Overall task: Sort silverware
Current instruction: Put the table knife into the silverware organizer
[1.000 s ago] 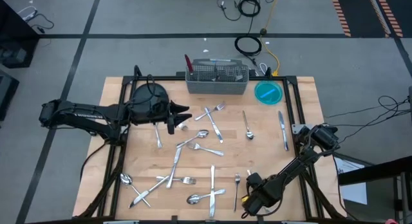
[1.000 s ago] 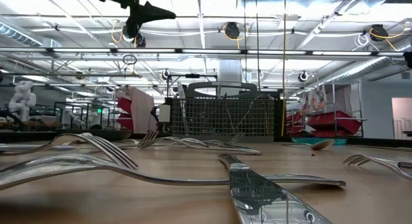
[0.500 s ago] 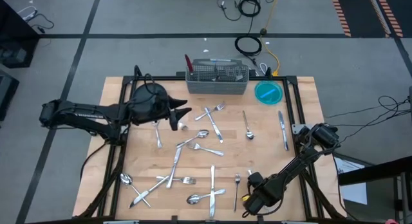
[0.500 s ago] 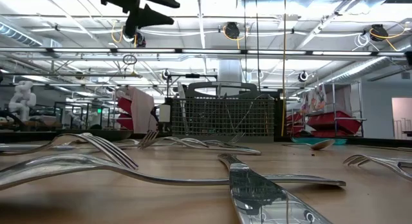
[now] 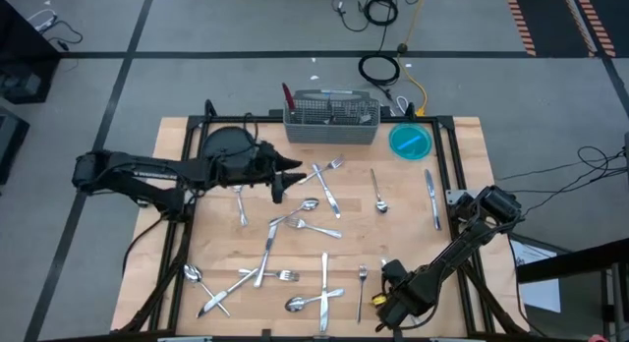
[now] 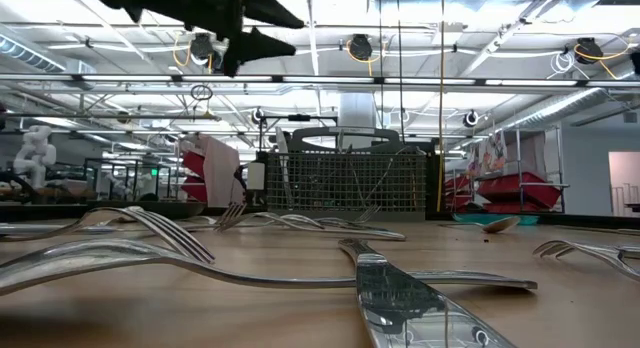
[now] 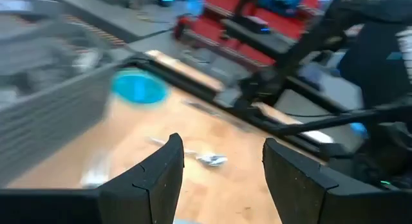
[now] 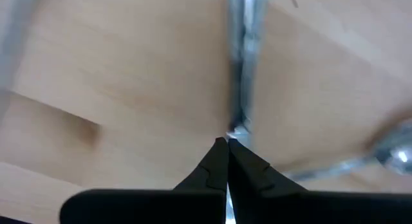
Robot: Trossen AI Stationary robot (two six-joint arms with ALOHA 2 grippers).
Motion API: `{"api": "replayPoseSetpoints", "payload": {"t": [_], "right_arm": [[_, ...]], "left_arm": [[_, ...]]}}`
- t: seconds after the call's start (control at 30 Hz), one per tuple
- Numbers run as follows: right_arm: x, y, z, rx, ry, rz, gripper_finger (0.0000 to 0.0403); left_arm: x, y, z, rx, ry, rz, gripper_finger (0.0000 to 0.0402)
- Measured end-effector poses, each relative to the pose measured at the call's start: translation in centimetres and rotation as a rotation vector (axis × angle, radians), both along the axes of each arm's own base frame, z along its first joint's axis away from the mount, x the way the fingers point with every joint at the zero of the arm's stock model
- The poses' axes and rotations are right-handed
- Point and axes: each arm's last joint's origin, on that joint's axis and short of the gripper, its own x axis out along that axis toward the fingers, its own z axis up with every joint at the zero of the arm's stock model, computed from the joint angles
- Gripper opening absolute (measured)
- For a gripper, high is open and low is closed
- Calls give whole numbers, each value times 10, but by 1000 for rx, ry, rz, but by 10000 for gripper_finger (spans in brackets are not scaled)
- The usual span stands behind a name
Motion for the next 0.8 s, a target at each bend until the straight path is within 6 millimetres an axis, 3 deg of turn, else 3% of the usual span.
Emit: {"api": "replayPoseSetpoints", "payload": {"t": [0.13, 0.27, 0.37, 0.53, 0.8], "right_arm": [[-2, 13, 31, -11, -102, 4, 2], [-25, 37, 55, -8, -94, -21, 0], [-42, 60, 62, 104, -98, -11, 18], [-51, 78, 61, 240, -52, 29, 97], [-50, 59, 48, -4, -11, 24, 234]], "left_arm": [[17, 1, -6, -43, -85, -201, 212], [38, 2, -9, -104, -74, -378, 212], [55, 3, -13, -124, -51, -452, 212], [76, 4, -15, -131, -42, -464, 212], [80, 2, -13, -137, -47, -472, 212]]}}
